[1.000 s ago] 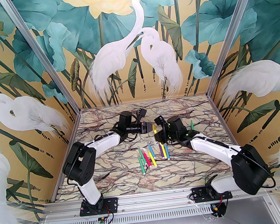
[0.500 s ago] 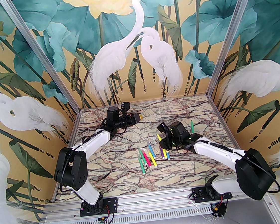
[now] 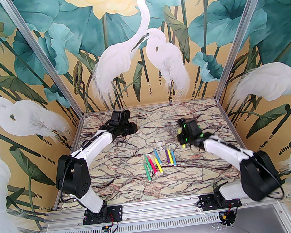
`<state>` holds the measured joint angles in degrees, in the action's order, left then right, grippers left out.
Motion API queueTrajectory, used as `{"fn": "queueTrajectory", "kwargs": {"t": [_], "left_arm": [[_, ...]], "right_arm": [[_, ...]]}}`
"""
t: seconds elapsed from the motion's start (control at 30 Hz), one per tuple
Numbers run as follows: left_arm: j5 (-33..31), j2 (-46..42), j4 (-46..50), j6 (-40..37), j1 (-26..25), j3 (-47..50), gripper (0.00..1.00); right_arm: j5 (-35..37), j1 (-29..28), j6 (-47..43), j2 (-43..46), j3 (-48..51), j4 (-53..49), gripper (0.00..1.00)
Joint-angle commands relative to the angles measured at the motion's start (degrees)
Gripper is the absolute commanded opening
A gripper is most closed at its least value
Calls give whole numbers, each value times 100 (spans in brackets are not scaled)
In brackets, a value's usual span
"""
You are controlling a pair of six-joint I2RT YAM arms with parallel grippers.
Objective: Open the pen caps
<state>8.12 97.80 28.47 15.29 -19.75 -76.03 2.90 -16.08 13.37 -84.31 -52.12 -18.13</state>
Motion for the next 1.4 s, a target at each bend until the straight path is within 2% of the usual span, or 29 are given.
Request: {"fn": "queueTrajectory", "kwargs": {"t": [0.0,0.23,0.5,0.67,0.97,1.37], "left_arm": [[-835,312,666,-346,176,-162,0],[-1050,673,877,-496,448,-191,0],[-1253,1082,954,-665,681,-244,0],[-1333,1257,959,-720,769,-306,0],[-1344,1586,951,-802,876,-450,7],[-1293,1929,959,-766,938,-558,15]], "right_arm": [[724,251,262,-293,-349,-373,0],[485,826,318,-862,-712,-452,0],[456,1166,233,-1463,-1092,-565,0],[462,1271,213,-1825,-1339,-638,0],[519,1352,118,-2361,-1837,-950,0],[597,1405,91,-2680,-2064,-1203,10]]}}
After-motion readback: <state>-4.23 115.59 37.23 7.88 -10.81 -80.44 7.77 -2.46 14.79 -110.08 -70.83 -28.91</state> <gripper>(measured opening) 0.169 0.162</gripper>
